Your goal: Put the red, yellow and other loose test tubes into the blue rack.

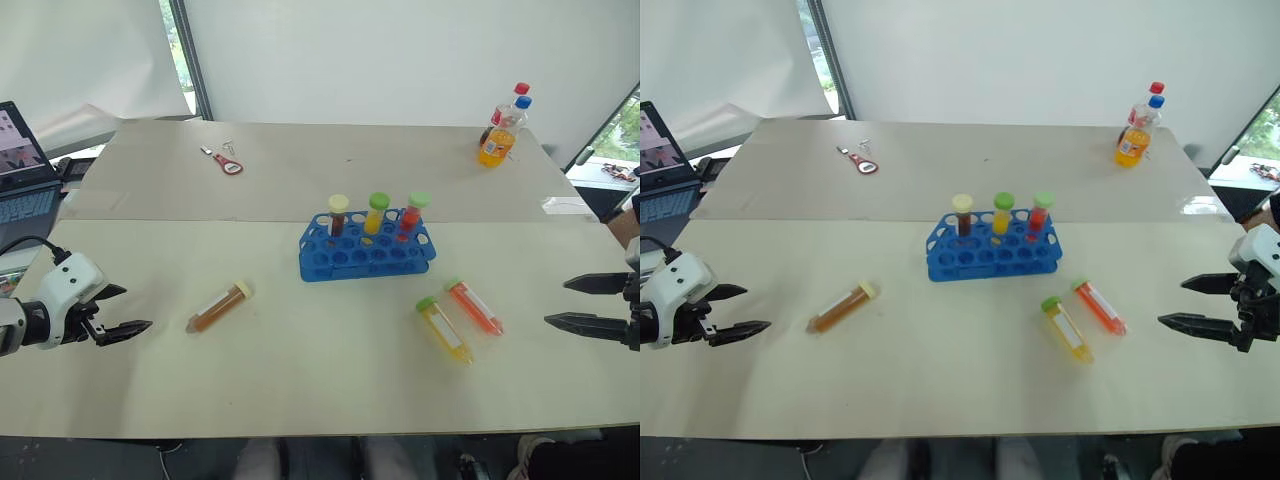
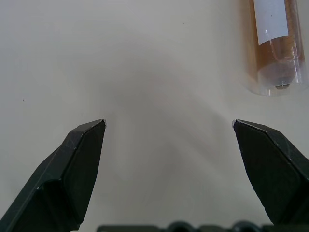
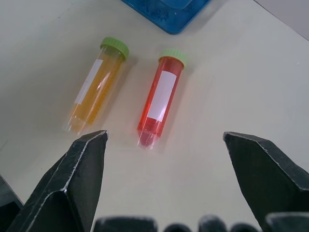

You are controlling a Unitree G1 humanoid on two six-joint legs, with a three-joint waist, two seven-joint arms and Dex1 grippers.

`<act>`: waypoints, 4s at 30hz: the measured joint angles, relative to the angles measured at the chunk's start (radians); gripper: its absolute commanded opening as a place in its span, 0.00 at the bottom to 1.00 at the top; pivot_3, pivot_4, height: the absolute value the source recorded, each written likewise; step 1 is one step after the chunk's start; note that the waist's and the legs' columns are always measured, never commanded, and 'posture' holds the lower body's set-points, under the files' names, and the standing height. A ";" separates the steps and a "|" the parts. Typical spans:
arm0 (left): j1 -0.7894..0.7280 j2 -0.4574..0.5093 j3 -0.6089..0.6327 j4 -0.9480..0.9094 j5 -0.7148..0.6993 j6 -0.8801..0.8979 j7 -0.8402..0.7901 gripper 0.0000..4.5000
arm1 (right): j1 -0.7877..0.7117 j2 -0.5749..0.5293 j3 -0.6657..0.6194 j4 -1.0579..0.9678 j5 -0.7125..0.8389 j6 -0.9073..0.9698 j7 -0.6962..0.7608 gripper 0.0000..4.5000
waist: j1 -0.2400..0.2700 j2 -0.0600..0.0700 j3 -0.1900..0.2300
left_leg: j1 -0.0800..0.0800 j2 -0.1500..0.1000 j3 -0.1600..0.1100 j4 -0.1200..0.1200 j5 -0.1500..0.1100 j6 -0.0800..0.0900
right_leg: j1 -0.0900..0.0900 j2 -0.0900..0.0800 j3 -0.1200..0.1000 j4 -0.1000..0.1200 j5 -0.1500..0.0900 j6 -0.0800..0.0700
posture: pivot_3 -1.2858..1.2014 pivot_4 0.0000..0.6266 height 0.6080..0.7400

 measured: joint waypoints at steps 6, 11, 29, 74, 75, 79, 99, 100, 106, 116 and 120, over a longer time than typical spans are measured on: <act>-0.062 -0.011 0.008 0.008 -0.014 0.010 0.022 1.00 | -0.043 0.023 0.023 0.012 -0.019 -0.001 -0.031 0.95 | 0.002 0.000 0.000 | 0.000 0.000 0.000 0.001 0.000 0.000 | 0.000 0.000 0.000 0.001 0.000 0.000 | 0.52 0.24 1.00; -0.073 -0.011 -0.006 -0.016 0.003 -0.011 0.024 1.00 | -0.076 0.043 0.041 0.020 -0.027 0.003 -0.064 0.95 | 0.001 0.000 0.000 | 0.000 0.000 0.000 0.001 0.000 0.000 | 0.000 0.000 0.000 0.001 0.000 0.000 | 0.52 0.24 1.00; -0.466 -0.233 -0.399 -0.559 -0.313 0.291 -0.047 1.00 | -0.601 0.084 0.582 -0.016 -0.070 0.584 -0.251 0.95 | -0.001 0.000 0.000 | -0.004 -0.001 -0.002 0.004 0.000 0.000 | -0.001 0.001 0.001 0.000 0.001 0.001 | 0.52 0.24 1.00; -0.475 -0.482 -0.456 -0.419 -0.232 0.133 0.051 1.00 | -0.504 0.683 0.198 -0.241 -0.118 0.318 -0.444 0.22 | 0.021 0.002 0.000 | -0.008 -0.002 -0.007 0.007 0.000 0.000 | -0.002 0.001 -0.001 0.001 0.001 0.002 | 0.52 0.24 1.00; -0.475 -0.485 -0.454 -0.410 -0.231 0.121 0.053 1.00 | -0.492 0.707 0.195 -0.249 -0.117 0.301 -0.476 0.22 | 0.021 0.003 0.000 | -0.008 -0.003 -0.007 0.008 0.000 0.000 | -0.002 0.001 -0.001 0.002 0.002 0.002 | 0.52 0.24 1.00; -0.477 -0.521 -0.449 -0.378 -0.214 0.086 0.078 1.00 | -0.468 0.822 0.196 -0.248 -0.176 0.103 -0.645 0.22 | 0.019 0.003 0.000 | -0.008 -0.003 -0.007 0.009 0.001 -0.001 | -0.001 0.001 -0.001 0.002 0.002 0.003 | 0.52 0.24 1.00; -0.485 -0.529 -0.473 -0.371 -0.202 0.104 0.109 1.00 | -0.438 0.931 0.330 0.035 -0.314 -0.377 -0.844 0.22 | -0.002 0.003 0.000 | -0.007 -0.003 -0.007 0.007 0.001 -0.001 | -0.001 0.001 -0.001 0.001 0.002 0.003 | 0.52 0.24 1.00; -0.485 -0.530 -0.474 -0.371 -0.202 0.104 0.110 1.00 | -0.440 0.935 0.334 0.043 -0.315 -0.389 -0.852 0.22 | -0.002 0.003 0.000 | -0.007 -0.003 -0.007 0.007 0.001 -0.001 | -0.001 0.001 -0.001 0.001 0.002 0.003 | 0.52 0.24 1.00; -0.485 -0.533 -0.474 -0.371 -0.205 0.118 0.118 1.00 | -0.460 0.959 0.361 0.089 -0.335 -0.437 -0.890 0.22 | -0.003 0.003 0.000 | -0.007 -0.003 -0.007 0.007 0.001 -0.001 | -0.001 0.001 -0.001 0.001 0.002 0.003 | 0.52 0.24 1.00; -0.492 -0.584 -0.436 -0.391 -0.276 0.199 0.175 1.00 | -0.461 1.017 0.348 0.125 -0.321 -0.485 -0.952 0.22 | -0.005 0.003 0.000 | -0.007 -0.002 -0.008 0.007 0.001 -0.001 | -0.001 0.001 -0.001 0.002 0.002 0.003 | 0.52 0.24 1.00; -0.494 -0.594 -0.435 -0.402 -0.279 0.209 0.198 1.00 | -0.460 1.035 0.340 0.129 -0.302 -0.488 -0.974 0.22 | -0.006 0.003 0.000 | -0.007 -0.002 -0.008 0.007 0.001 -0.001 | -0.001 0.001 -0.001 0.002 0.002 0.003 | 0.52 0.24 1.00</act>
